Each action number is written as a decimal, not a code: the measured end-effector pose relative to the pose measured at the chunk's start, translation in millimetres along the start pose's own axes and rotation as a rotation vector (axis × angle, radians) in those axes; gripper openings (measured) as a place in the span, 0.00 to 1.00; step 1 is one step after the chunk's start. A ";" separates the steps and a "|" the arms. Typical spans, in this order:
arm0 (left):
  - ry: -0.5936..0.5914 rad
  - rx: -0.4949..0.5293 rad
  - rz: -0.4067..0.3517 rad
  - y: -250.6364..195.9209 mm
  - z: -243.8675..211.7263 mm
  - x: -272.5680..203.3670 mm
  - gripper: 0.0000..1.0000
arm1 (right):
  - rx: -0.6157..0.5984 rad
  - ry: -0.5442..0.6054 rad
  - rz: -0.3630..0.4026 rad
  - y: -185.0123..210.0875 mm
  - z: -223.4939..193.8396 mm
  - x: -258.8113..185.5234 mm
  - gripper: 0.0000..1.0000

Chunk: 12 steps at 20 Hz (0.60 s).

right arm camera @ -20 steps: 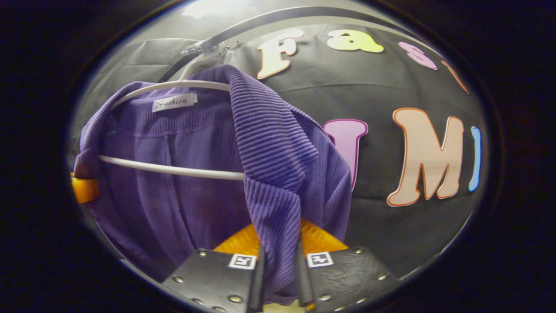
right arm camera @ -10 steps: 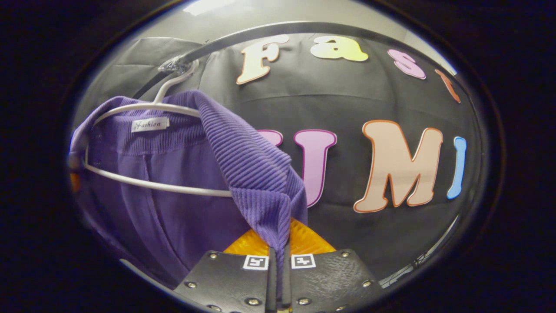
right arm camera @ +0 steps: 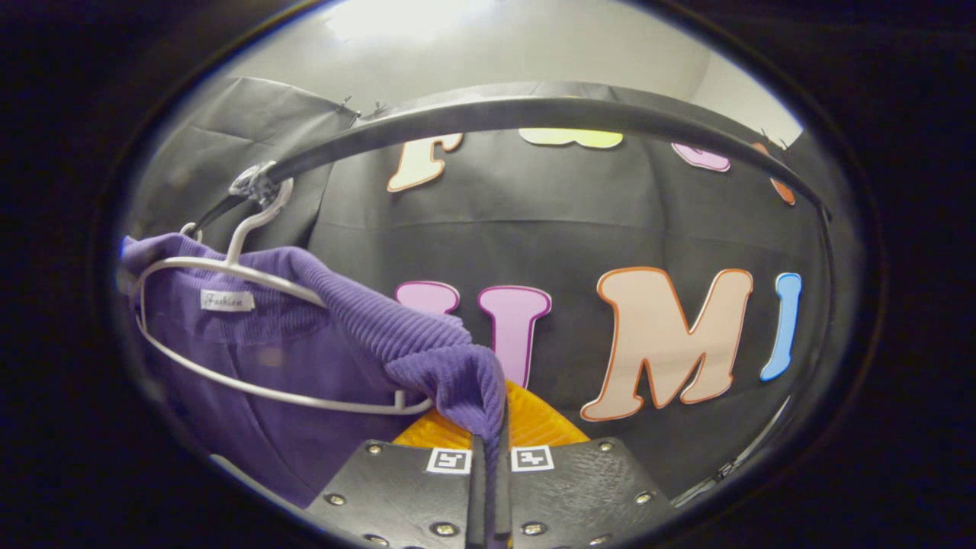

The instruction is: Grasp the clothes on the hanger with both hands and then place them into the laundry hamper below.

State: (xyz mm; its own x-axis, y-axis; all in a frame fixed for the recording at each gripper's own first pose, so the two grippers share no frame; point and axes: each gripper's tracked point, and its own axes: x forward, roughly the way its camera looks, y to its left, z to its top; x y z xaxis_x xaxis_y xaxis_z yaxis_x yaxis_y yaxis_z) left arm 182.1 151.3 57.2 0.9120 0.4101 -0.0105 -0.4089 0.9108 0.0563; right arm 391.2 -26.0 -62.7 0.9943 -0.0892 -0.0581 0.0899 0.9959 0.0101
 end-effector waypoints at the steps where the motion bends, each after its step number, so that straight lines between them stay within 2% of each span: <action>1: -0.011 0.007 0.010 4.9 3.8 2.2 0.00 | 0.003 -0.013 -0.001 -2.8 3.8 3.9 0.05; 6: -0.047 0.046 0.036 15.4 20.8 11.5 0.00 | 0.019 -0.069 -0.004 -8.2 21.8 21.8 0.05; 12: -0.081 0.007 0.053 24.3 44.1 19.4 0.00 | 0.055 -0.092 0.024 -0.2 26.8 38.2 0.05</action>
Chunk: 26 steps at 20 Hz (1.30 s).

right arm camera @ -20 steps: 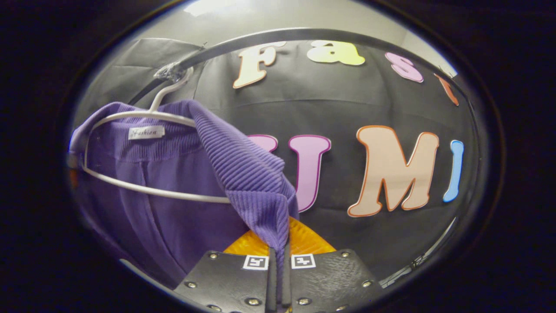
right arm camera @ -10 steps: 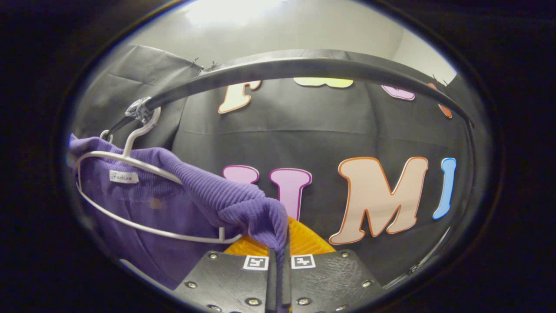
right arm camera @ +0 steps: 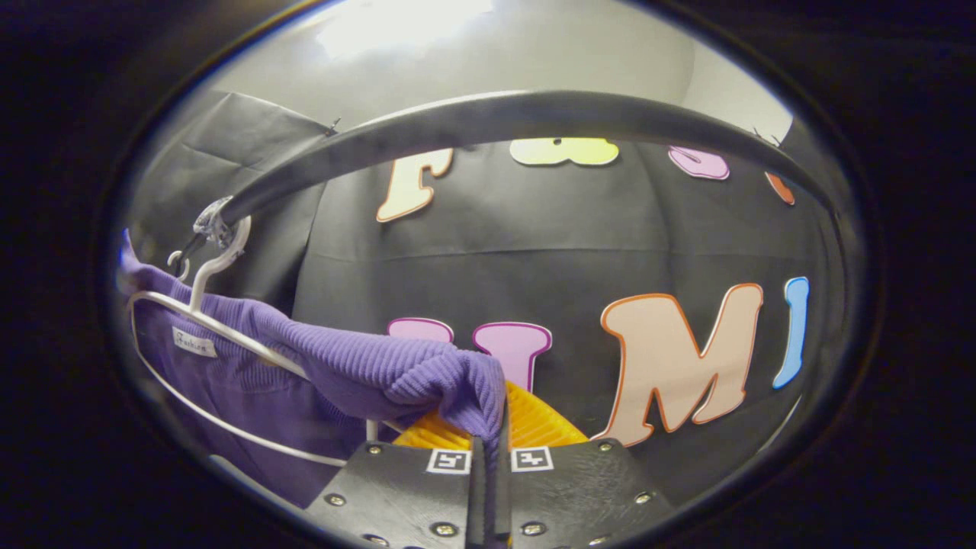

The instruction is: Grasp the clothes on the hanger with both hands and then place them into the laundry hamper below.

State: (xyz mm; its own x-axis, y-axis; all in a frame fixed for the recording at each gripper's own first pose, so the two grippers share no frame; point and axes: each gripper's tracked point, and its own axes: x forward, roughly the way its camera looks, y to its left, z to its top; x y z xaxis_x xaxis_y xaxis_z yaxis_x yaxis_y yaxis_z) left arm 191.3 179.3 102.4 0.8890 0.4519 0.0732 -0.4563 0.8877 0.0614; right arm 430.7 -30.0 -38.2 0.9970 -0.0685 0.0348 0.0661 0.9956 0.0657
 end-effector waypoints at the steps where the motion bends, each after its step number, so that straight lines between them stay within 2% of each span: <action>1: -0.004 -0.002 0.007 2.4 1.2 3.4 0.00 | 0.004 -0.003 0.007 1.4 -0.1 1.6 0.05; 9: 0.011 0.024 0.027 9.9 -10.7 25.9 0.00 | 0.013 -0.017 0.047 6.5 -4.2 27.4 0.05; 10: 0.016 0.027 0.026 8.9 -14.2 28.3 0.00 | 0.011 -0.020 0.053 7.9 -4.1 29.9 0.07; 11: 0.020 0.031 0.023 8.3 -18.1 32.0 0.00 | 0.008 -0.024 0.059 8.6 -4.3 31.2 0.05; 15: 0.019 0.075 -0.039 9.7 -35.7 45.8 0.00 | -0.002 -0.037 0.078 12.8 -2.8 40.0 0.05; 19: -0.016 0.206 -0.112 9.3 -52.6 56.9 0.00 | -0.004 -0.047 0.075 10.8 -0.3 47.1 0.05; 20: -0.019 0.230 -0.117 9.6 -57.5 60.4 0.00 | -0.004 -0.050 0.076 10.4 1.7 48.6 0.02; 21: -0.005 0.237 -0.122 9.1 -64.9 63.3 0.00 | -0.006 -0.052 0.073 10.0 2.2 47.9 0.05; 22: 0.000 0.226 -0.128 8.6 -70.8 65.6 0.02 | -0.008 -0.055 0.067 8.7 2.4 48.6 0.05; 26: 0.036 0.134 -0.136 4.9 -104.7 72.5 0.00 | -0.018 -0.048 0.055 7.5 -3.7 47.1 0.05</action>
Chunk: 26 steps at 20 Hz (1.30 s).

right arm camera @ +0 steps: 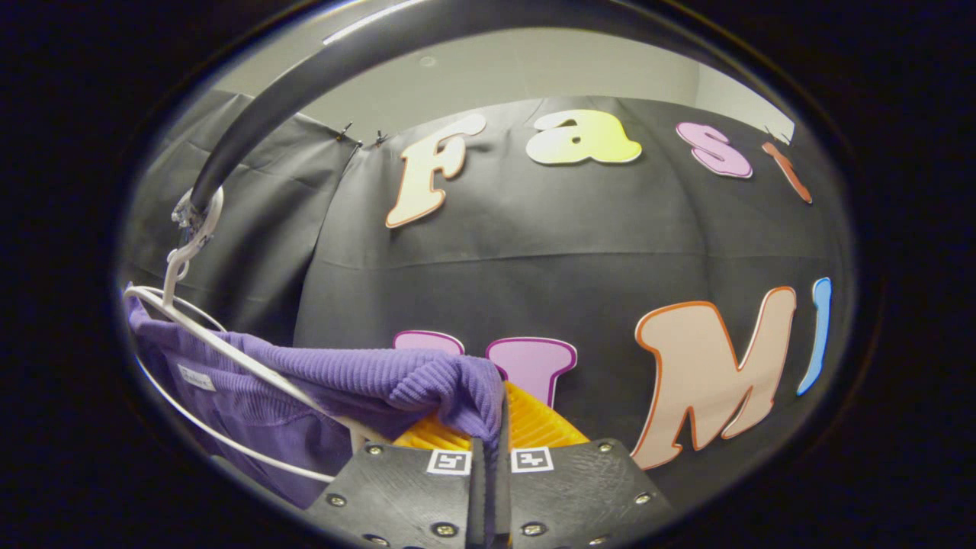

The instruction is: Grasp the clothes on the hanger with both hands and then place them into the laundry hamper below.

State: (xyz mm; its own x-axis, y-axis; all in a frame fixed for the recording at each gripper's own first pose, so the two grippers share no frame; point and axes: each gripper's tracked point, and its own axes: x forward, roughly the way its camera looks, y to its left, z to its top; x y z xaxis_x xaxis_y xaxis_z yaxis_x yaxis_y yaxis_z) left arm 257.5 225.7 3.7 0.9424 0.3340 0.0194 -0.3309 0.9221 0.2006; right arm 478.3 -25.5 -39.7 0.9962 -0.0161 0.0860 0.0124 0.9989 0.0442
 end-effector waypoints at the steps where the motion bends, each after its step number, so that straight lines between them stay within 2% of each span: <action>1: 0.004 -0.029 -0.001 -1.3 -6.7 0.5 0.02 | -0.003 0.003 -0.003 -0.5 -3.4 1.4 0.05; 5: 0.048 -0.146 -0.008 -11.2 -34.6 -4.3 0.00 | -0.015 0.025 -0.017 -7.9 -17.6 -5.0 0.05; 11: 0.092 -0.184 -0.021 -33.4 -54.1 -17.1 0.00 | -0.006 0.107 -0.054 -23.5 -51.8 -6.3 0.02; 12: 0.098 -0.193 -0.027 -37.7 -55.6 -18.2 0.00 | -0.004 0.120 -0.061 -27.2 -58.2 -9.0 0.05; 15: 0.111 -0.189 -0.037 -45.2 -59.8 -22.8 0.00 | -0.022 0.147 -0.083 -36.5 -68.3 -19.4 0.07; 22: 0.138 -0.176 -0.062 -62.2 -69.4 -33.0 0.00 | -0.061 0.201 -0.121 -54.5 -87.2 -47.2 0.02; 26: 0.151 -0.157 -0.103 -78.3 -74.4 -39.1 0.00 | -0.074 0.240 -0.134 -58.6 -97.1 -69.9 0.05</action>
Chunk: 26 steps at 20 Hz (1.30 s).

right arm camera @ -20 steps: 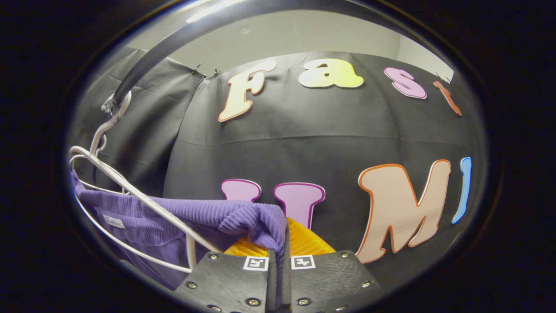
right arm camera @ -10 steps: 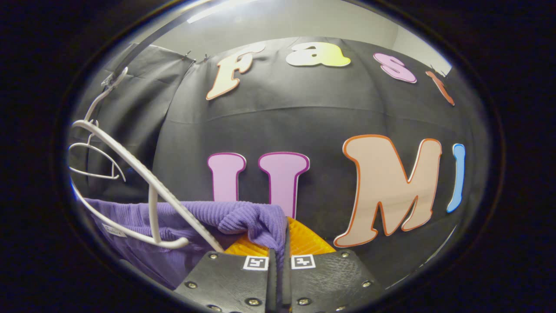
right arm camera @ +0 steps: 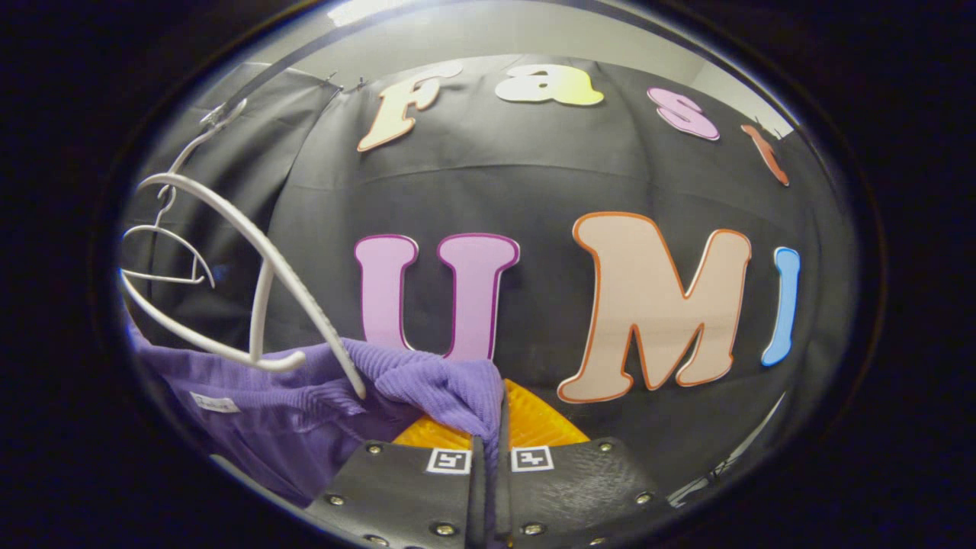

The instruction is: Grasp the clothes on the hanger with both hands and then place them into the laundry hamper below.

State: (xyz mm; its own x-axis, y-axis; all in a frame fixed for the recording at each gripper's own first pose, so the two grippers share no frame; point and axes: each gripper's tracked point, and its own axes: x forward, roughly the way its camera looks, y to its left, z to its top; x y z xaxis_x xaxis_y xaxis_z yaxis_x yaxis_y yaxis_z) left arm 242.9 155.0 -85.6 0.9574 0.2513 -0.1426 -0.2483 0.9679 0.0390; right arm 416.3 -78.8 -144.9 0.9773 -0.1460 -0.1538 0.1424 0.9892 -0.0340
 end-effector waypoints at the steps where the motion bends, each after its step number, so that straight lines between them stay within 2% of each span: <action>1: 0.003 0.000 -0.014 -5.2 -1.7 0.1 0.00 | -0.004 0.008 -0.003 -1.7 -3.8 -4.3 0.05; 7: 0.025 0.015 -0.106 -42.2 -11.5 -3.7 0.00 | -0.024 0.079 0.001 -3.6 -32.8 -32.6 0.05; 18: 0.073 0.018 -0.367 -163.8 -36.1 -0.2 0.00 | -0.026 0.194 0.193 57.8 -78.0 -97.8 0.05; 25: 0.221 -0.008 -0.474 -212.9 -95.6 -6.6 0.02 | -0.031 0.342 0.308 81.7 -136.2 -125.5 0.05; 26: 0.247 -0.004 -0.476 -215.7 -106.2 -7.6 0.00 | -0.032 0.362 0.316 81.6 -145.1 -127.7 0.05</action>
State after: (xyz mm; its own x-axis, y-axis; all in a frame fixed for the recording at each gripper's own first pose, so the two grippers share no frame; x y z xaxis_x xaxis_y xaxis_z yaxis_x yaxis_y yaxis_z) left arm 273.5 -55.5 -197.9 0.9011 -0.2232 -0.3717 0.2042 0.9748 -0.0902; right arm 280.4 19.0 -271.3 0.8536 0.1615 -0.4952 -0.1633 0.9858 0.0400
